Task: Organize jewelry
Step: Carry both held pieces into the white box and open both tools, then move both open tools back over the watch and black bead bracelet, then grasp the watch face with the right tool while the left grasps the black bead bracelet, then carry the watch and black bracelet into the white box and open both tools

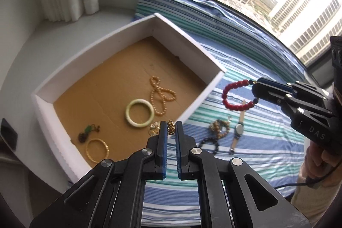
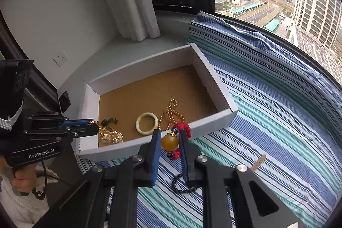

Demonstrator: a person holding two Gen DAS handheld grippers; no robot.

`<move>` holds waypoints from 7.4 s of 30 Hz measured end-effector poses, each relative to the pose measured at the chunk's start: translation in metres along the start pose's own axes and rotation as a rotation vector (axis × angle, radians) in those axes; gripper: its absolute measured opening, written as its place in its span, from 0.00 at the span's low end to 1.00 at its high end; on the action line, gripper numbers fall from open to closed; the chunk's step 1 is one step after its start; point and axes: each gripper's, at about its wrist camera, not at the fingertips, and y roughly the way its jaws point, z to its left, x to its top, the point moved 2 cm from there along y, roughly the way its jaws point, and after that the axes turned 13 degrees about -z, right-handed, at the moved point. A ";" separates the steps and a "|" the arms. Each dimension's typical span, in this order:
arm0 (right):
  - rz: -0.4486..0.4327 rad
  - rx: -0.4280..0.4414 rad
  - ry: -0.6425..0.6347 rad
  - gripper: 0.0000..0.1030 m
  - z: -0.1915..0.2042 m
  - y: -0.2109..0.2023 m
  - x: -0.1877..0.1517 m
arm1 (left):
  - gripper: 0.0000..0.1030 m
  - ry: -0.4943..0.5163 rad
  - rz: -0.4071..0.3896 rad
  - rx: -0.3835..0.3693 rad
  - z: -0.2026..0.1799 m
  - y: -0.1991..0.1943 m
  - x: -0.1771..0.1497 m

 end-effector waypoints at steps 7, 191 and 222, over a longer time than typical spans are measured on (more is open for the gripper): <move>0.039 0.058 -0.033 0.17 0.051 0.097 0.029 | 0.04 -0.098 0.022 0.088 0.076 0.045 0.006; -0.048 -0.094 -0.148 0.40 -0.008 0.055 0.029 | 0.09 0.052 -0.035 0.129 0.052 0.016 -0.016; -0.113 -0.148 -0.071 0.48 -0.053 0.099 -0.006 | 0.71 0.083 0.004 0.179 0.049 0.063 -0.060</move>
